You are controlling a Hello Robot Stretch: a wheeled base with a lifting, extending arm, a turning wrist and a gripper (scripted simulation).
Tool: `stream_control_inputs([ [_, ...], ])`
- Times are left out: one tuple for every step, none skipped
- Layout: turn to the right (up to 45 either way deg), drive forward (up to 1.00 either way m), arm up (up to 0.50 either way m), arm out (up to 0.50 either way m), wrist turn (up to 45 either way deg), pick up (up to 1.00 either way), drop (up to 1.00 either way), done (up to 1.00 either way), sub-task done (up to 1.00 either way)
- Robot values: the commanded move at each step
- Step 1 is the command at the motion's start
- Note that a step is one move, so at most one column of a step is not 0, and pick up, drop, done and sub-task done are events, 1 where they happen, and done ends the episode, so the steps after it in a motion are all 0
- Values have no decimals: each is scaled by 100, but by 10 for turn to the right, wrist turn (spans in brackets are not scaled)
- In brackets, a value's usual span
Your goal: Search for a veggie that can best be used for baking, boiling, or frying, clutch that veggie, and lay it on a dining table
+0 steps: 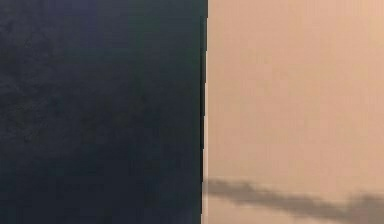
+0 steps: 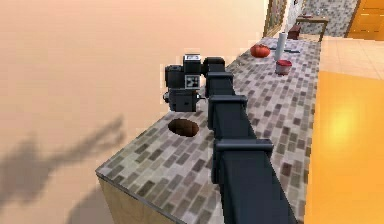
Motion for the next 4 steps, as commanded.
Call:
stream_control_inputs([
  [0, 0, 0, 0, 60, 0, 0, 0, 0],
  [0, 0, -12, 0, 0, 0, 0, 0, 0],
  [0, 0, 0, 0, 0, 100, 0, 0, 0],
  [0, 0, 10, 0, 0, 0, 0, 0, 0],
])
